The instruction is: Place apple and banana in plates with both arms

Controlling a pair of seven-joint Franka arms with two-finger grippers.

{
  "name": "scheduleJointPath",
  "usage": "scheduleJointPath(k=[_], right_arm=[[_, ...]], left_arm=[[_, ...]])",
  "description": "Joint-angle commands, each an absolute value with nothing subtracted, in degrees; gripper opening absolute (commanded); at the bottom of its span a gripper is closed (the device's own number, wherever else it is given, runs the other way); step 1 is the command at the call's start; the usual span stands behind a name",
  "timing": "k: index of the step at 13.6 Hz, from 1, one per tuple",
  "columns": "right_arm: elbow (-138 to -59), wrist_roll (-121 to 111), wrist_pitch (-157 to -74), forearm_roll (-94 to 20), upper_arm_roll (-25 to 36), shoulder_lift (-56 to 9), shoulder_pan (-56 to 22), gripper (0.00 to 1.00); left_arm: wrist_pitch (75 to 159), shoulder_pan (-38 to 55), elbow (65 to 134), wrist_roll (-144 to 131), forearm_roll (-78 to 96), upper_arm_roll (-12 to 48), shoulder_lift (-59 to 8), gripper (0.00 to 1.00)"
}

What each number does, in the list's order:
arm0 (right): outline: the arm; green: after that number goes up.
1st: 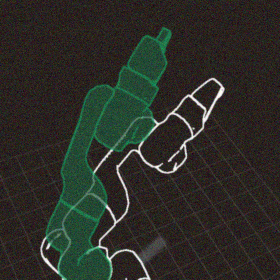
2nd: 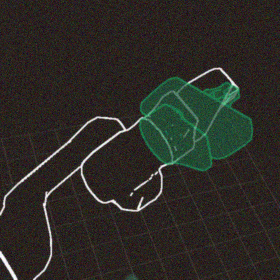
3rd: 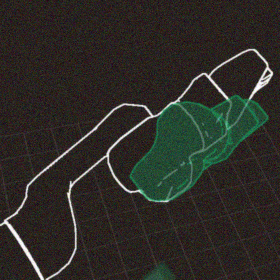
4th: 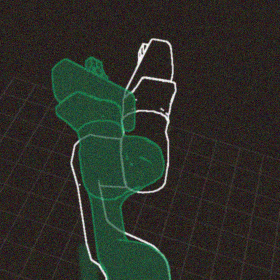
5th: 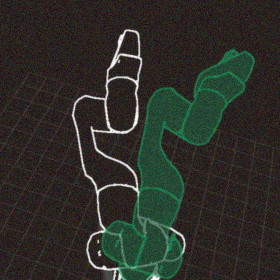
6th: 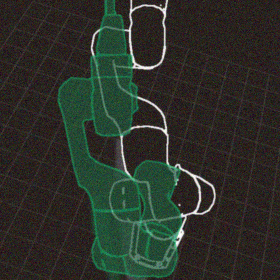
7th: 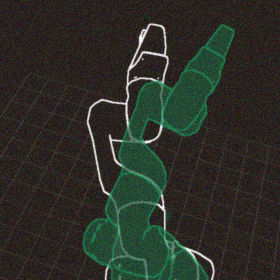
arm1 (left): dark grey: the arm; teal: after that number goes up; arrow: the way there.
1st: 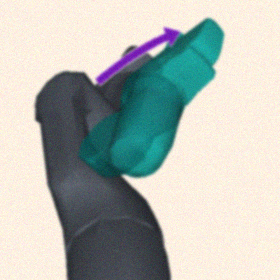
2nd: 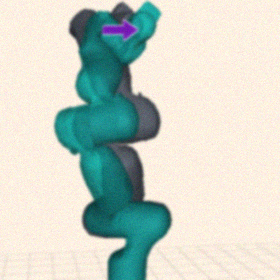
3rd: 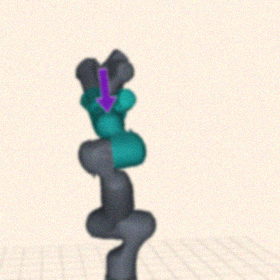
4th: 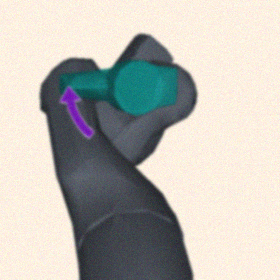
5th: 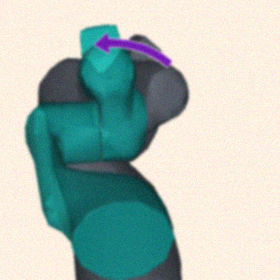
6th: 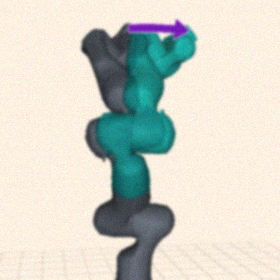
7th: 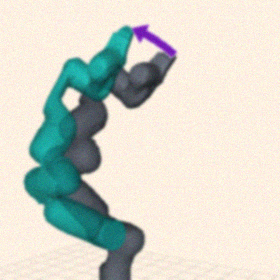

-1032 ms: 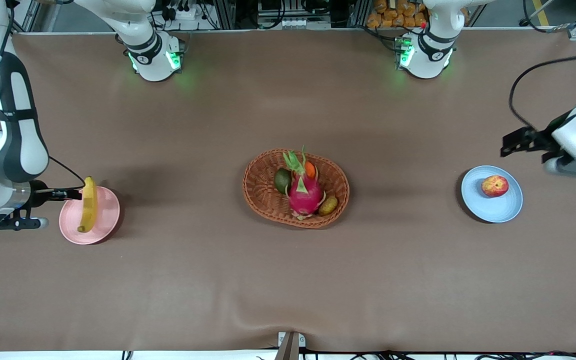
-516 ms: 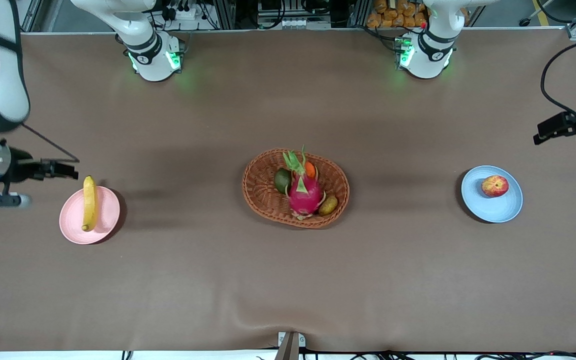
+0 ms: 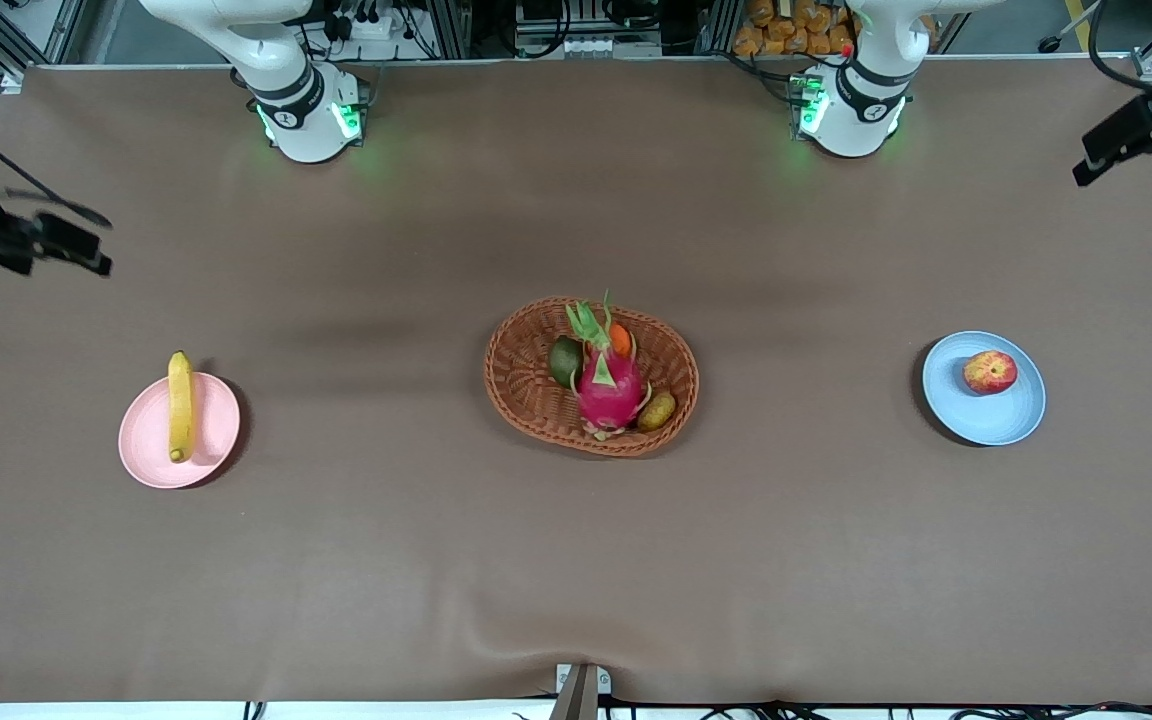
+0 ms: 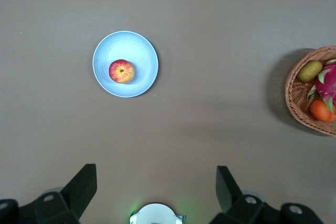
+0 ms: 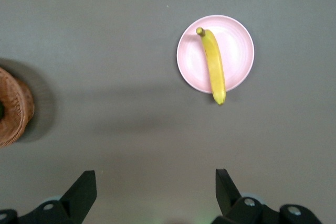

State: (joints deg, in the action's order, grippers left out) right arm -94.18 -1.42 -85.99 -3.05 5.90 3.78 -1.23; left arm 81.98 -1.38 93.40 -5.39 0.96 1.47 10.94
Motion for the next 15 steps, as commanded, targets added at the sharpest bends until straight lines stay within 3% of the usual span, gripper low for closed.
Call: scheduleJointPath(k=[1, 6, 15], right_arm=[[-87.39, -0.44, -82.79, -2.02, 5.71, 3.52, -1.06, 1.0], [-84.11, -0.97, -82.79, -1.58, 6.06, 2.46, 0.79, 1.0], [-81.83, -4.13, -82.88, -0.44, 5.98, 0.26, 0.79, 1.0]], left_arm=[[82.18, -0.35, 93.52, -5.98, 0.18, 1.58, 8.72, 1.0], [83.23, 0.88, 86.23, -6.24, 0.44, 1.67, 1.33, 1.0], [84.9, 0.62, 86.13, -4.22, 1.4, -1.84, 0.09, 1.0]])
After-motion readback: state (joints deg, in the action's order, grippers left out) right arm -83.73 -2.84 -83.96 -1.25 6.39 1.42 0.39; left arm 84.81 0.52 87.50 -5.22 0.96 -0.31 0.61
